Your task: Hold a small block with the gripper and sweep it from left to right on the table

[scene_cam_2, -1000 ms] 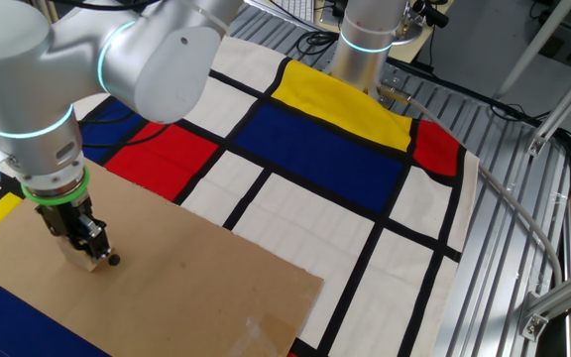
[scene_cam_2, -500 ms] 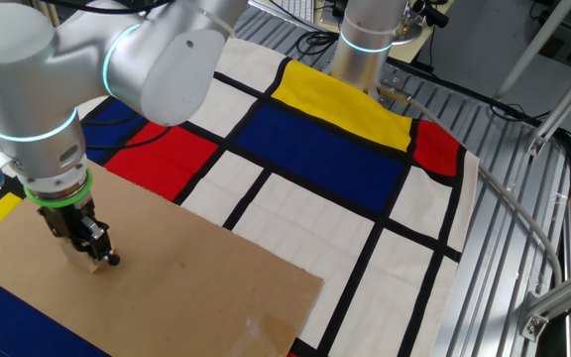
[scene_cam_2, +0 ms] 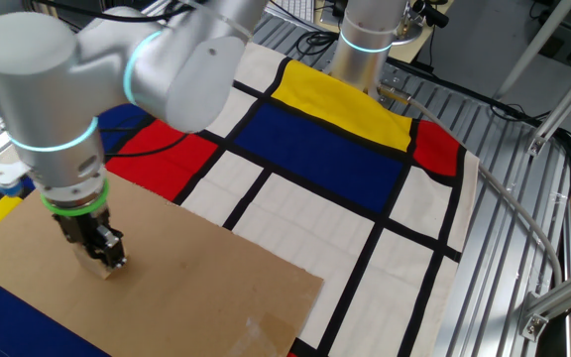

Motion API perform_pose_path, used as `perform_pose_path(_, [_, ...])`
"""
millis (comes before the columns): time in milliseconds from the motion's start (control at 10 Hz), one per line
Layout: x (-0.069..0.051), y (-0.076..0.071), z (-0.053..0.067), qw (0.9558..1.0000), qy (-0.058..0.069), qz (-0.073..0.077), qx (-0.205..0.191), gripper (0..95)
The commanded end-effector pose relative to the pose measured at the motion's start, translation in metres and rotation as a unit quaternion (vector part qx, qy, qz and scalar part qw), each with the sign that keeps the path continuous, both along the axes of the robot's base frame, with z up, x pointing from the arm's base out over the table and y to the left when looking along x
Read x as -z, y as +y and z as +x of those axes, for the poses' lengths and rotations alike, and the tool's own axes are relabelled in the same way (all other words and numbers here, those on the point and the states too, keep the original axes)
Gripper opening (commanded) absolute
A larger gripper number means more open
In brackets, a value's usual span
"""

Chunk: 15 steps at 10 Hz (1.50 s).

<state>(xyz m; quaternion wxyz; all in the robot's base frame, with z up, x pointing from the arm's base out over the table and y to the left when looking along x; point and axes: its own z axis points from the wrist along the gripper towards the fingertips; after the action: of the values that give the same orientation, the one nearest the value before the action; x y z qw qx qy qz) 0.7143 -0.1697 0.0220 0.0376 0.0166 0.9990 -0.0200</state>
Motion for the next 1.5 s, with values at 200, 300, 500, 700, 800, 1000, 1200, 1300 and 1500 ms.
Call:
perform_pose_path(200, [0.0005,-0.0006,0.0014,1.0,0.003,0.009,-0.003,0.0])
perform_pose_path(300, [0.0003,-0.0005,0.0011,0.9999,0.003,0.012,-0.002,0.0])
perform_pose_path(500, [-0.0005,-0.0006,0.0009,0.9999,0.006,0.014,-0.001,0.0])
perform_pose_path(700, [-0.0013,-0.0008,0.0006,0.9999,0.004,0.016,-0.002,0.0])
perform_pose_path(800, [-0.001,-0.001,0.0003,0.9998,0.002,0.019,-0.001,0.0])
perform_pose_path(1000, [-0.0006,-0.0008,-0.0002,0.9998,0.003,0.019,-0.001,0.0])
perform_pose_path(1200, [0.0001,-0.0004,-0.0012,0.9998,0.002,0.02,0.0,0.0])
perform_pose_path(1300, [0.0002,-0.0002,-0.0016,0.9998,0.003,0.019,0.001,0.0])
perform_pose_path(1500, [0.0005,-0.0001,-0.0018,0.9998,0.002,0.019,0.001,0.0])
